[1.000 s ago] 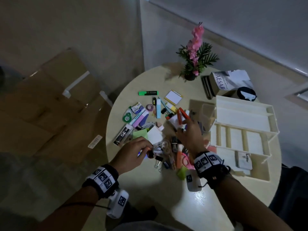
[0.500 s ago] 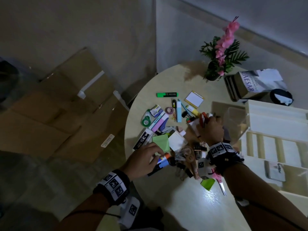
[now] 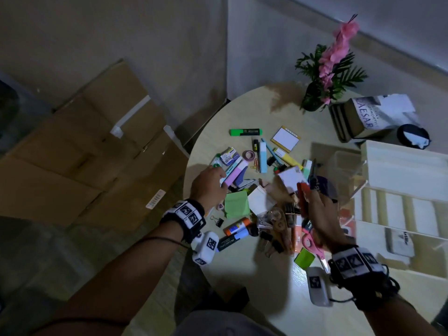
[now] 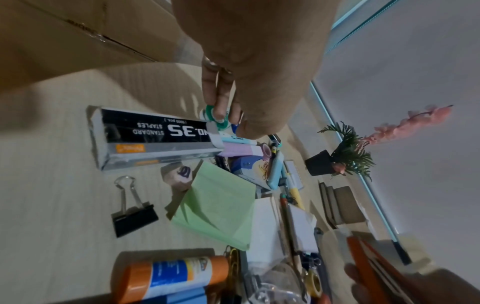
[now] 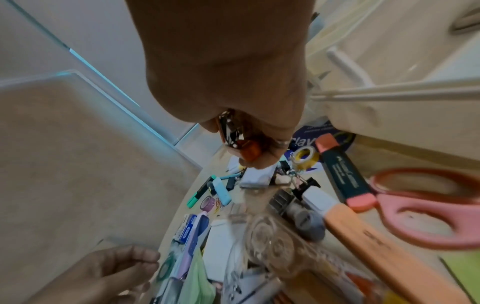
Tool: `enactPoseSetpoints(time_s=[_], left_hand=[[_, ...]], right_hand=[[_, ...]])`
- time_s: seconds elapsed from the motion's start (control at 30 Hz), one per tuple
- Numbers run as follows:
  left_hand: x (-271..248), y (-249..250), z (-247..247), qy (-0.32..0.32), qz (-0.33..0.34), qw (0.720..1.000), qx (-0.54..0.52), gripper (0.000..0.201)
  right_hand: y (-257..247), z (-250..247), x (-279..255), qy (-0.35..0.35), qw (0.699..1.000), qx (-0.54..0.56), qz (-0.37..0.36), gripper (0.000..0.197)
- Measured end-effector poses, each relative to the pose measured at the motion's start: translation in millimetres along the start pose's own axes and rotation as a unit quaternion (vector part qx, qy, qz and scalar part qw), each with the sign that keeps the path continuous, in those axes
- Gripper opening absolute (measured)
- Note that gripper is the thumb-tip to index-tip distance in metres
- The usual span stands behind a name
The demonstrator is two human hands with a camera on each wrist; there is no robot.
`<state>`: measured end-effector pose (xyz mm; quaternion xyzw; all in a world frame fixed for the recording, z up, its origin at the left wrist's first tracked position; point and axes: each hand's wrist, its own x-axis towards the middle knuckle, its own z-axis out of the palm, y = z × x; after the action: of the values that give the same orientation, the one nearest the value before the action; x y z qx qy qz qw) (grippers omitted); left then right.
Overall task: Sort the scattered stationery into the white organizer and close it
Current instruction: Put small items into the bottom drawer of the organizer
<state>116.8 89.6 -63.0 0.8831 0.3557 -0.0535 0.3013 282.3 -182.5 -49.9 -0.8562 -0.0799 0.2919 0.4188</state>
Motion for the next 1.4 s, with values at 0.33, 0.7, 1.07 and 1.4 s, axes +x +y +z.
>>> enactPoseSetpoints(time_s=[0.33,0.7,1.07,1.4], left_hand=[[-3,12,26,-0.047,0.064,0.996,0.045,0.017],[26,67,31,-0.051,0.137,0.963,0.225,0.023],[30,110,25,-0.017,0.117,0.946,0.300,0.033],[-29,143,-2,-0.002,0.246,0.969,-0.014,0.005]], right_hand=[[24,-1,-55,-0.001,0.997,0.053,0.049,0.043],[-7,-17,-99,-0.101,0.984,0.127,0.073,0.051],[34,-99,-134,0.005,0.987,0.143,0.072,0.040],[95,-178,-87,0.071,0.974,0.192,0.102,0.037]])
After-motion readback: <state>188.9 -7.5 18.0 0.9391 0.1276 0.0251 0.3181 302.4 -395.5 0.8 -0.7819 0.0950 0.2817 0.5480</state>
